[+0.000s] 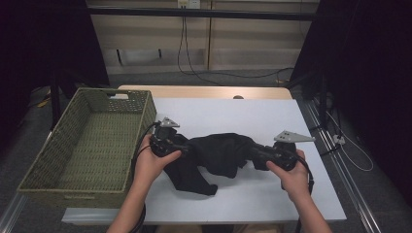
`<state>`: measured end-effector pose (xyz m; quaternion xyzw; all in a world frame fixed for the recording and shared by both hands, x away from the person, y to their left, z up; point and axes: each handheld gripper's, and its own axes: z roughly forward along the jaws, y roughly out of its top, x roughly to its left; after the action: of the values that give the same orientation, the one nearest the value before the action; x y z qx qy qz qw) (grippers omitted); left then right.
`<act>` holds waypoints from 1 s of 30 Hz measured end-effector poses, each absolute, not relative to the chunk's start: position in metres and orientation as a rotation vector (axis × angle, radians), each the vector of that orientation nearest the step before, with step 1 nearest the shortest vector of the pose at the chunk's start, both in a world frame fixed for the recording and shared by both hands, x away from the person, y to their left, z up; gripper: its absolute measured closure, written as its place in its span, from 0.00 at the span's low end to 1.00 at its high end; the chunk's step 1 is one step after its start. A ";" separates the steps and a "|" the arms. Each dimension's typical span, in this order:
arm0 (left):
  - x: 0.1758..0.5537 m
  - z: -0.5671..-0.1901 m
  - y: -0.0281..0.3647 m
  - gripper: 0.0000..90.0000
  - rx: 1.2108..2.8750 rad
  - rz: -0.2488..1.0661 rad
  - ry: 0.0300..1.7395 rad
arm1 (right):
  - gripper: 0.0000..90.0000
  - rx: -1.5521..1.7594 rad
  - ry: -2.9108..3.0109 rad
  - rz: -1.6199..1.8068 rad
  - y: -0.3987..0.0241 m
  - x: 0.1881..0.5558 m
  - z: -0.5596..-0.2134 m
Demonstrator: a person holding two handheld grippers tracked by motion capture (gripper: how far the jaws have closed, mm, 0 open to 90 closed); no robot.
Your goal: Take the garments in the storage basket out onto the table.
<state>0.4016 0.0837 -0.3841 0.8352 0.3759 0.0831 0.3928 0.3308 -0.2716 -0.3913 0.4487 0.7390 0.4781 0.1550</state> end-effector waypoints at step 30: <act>0.413 -0.399 0.089 0.68 2.142 0.116 1.058 | 0.83 1.450 2.133 1.367 -0.276 0.379 -0.393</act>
<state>0.4125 0.0890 -0.3995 0.8333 0.4116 0.0450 0.3663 0.3795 -0.2763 -0.3927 0.4937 0.7262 0.4653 0.1111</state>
